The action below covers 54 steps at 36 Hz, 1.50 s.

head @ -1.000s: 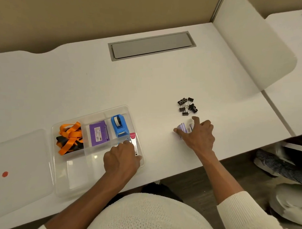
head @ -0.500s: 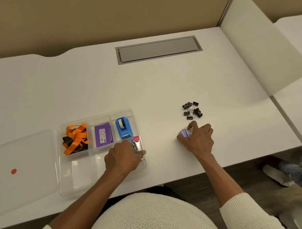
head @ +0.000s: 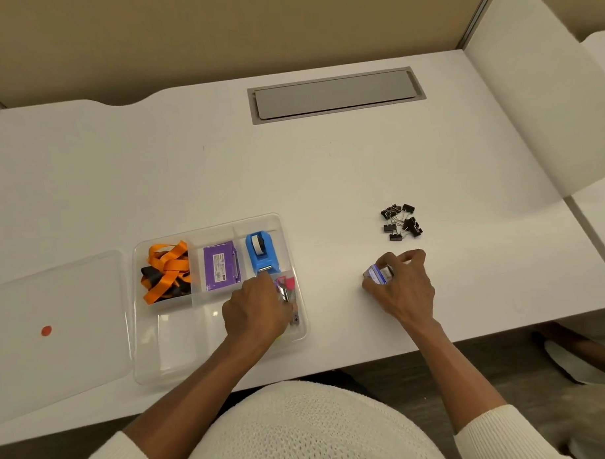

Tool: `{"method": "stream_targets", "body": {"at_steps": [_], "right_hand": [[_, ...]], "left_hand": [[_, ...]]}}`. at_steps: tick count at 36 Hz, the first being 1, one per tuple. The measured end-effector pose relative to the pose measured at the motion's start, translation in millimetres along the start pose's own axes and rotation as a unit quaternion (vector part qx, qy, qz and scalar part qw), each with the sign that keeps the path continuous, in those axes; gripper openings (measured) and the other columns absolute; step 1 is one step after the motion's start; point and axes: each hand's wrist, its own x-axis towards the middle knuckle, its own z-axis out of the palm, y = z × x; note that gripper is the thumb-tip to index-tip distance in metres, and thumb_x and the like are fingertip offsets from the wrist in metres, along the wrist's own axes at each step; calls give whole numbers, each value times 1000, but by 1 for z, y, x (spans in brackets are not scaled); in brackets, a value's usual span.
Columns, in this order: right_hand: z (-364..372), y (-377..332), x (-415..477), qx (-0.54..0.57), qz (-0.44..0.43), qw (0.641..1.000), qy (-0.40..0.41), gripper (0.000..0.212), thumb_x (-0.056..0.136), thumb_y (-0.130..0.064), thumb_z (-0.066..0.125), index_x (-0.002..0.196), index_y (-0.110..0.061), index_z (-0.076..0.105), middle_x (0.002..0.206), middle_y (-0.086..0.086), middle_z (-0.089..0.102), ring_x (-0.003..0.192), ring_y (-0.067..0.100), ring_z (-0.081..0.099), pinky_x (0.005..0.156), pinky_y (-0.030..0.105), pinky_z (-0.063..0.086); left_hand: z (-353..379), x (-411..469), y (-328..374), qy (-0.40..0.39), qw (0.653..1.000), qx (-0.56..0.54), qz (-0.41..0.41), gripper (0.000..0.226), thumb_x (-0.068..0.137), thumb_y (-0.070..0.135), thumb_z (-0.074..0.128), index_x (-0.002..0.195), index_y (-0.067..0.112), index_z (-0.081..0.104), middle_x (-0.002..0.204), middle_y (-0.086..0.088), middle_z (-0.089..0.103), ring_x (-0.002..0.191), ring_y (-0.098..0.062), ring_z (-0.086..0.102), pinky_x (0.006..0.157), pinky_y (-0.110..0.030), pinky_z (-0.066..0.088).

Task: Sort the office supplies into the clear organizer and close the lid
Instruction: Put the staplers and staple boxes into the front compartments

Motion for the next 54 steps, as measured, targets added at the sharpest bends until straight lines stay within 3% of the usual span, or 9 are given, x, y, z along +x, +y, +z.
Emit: {"method": "stream_targets", "body": {"at_steps": [10, 14, 18, 22, 25, 30, 41, 50, 54], "right_hand": [[-5, -8, -3, 125, 55, 990, -29, 33, 72, -49, 88, 95, -35, 69, 118, -1, 45, 96, 19, 61, 70, 28, 48], [-21, -27, -4, 242, 70, 967, -44, 30, 71, -51, 90, 90, -34, 74, 114, 6, 64, 95, 24, 70, 74, 40, 61], [-38, -67, -14, 337, 42, 936, -91, 27, 70, -44, 91, 87, -30, 76, 93, -3, 78, 65, 13, 71, 56, 27, 57], [-35, -112, -30, 357, -1, 919, -165, 30, 73, -38, 94, 94, -28, 75, 113, 6, 70, 90, 26, 71, 56, 25, 58], [-19, -145, -46, 326, -59, 916, -225, 33, 74, -35, 93, 99, -25, 74, 113, 0, 66, 100, 20, 67, 70, 35, 62], [14, -190, -75, 245, -207, 902, -290, 40, 70, -42, 93, 102, -29, 72, 115, -6, 57, 106, 10, 62, 88, 25, 57], [63, -221, -83, -108, -507, 818, -250, 48, 81, -51, 81, 120, -27, 65, 144, 4, 44, 117, 24, 58, 81, 37, 63], [78, -229, -86, -236, -545, 777, -210, 51, 93, -34, 75, 137, -15, 57, 139, 14, 57, 120, 29, 60, 85, 42, 62], [70, -231, -87, -213, -507, 808, -210, 54, 91, -34, 79, 137, -15, 59, 138, 11, 63, 121, 28, 63, 91, 42, 60]], "left_hand": [[-8, -2, -1, 25, 998, 48, 37, 43, 92, 54, 74, 121, 25, 61, 86, 10, 47, 73, -10, 46, 64, -27, 39], [-22, -7, -4, 49, 997, -43, 46, 37, 90, 64, 69, 96, 29, 57, 81, 13, 53, 73, -10, 52, 64, -28, 43], [-38, -7, -21, 4, 988, -151, 5, 31, 86, 59, 77, 87, 30, 65, 80, 13, 65, 81, -11, 66, 70, -34, 59], [-49, -9, -53, 3, 975, -217, -38, 33, 85, 59, 80, 79, 29, 67, 80, 12, 70, 81, -10, 68, 75, -39, 63], [-51, -12, -88, 30, 960, -267, -78, 30, 85, 53, 82, 77, 30, 64, 83, 16, 69, 87, -12, 70, 73, -36, 62], [-43, -19, -146, 114, 963, -220, -106, 31, 79, 54, 87, 83, 32, 65, 77, 17, 68, 74, -11, 67, 60, -25, 48], [-6, -26, -178, -17, 975, -222, -16, 19, 87, 47, 82, 94, 35, 70, 86, 18, 70, 77, -7, 66, 73, -31, 60], [5, -33, -181, -14, 971, -239, 8, 15, 98, 42, 70, 100, 29, 64, 95, 11, 72, 81, -10, 67, 74, -37, 59], [4, -27, -186, -45, 954, -298, -12, 18, 94, 40, 77, 99, 25, 70, 94, 8, 73, 86, -13, 69, 83, -41, 62]]}}
